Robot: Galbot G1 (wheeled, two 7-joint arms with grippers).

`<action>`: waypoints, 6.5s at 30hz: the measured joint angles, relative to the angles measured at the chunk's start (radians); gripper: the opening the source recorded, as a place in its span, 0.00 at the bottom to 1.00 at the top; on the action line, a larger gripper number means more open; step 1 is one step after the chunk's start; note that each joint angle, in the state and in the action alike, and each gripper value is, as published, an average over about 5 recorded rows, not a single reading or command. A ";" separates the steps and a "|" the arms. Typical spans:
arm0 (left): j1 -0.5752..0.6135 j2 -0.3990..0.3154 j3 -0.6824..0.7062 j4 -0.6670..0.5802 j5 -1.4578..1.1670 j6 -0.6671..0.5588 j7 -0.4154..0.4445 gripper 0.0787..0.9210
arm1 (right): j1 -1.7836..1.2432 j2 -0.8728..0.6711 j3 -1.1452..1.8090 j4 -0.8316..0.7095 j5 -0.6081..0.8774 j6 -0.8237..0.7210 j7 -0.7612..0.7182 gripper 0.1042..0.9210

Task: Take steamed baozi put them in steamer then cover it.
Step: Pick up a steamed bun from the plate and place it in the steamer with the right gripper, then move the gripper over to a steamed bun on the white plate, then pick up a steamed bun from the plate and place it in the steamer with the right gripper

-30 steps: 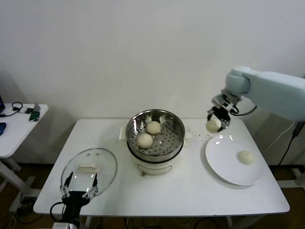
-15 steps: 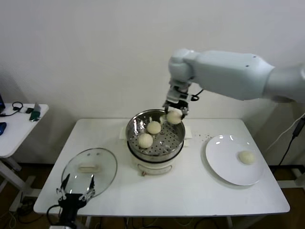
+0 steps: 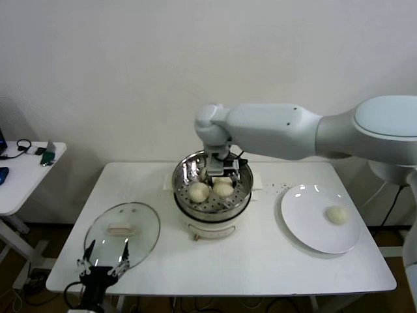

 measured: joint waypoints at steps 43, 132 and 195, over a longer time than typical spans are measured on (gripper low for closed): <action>-0.007 0.005 0.019 0.008 0.004 0.003 0.000 0.88 | 0.059 -0.106 0.027 0.010 0.026 0.008 0.024 0.88; -0.033 -0.040 0.036 -0.008 0.087 0.044 -0.005 0.88 | -0.668 -0.538 0.770 -0.612 -0.295 -0.353 0.056 0.69; -0.043 0.025 0.114 0.003 0.048 -0.007 0.006 0.88 | 0.010 0.055 -0.352 -0.371 0.973 -0.731 0.166 0.70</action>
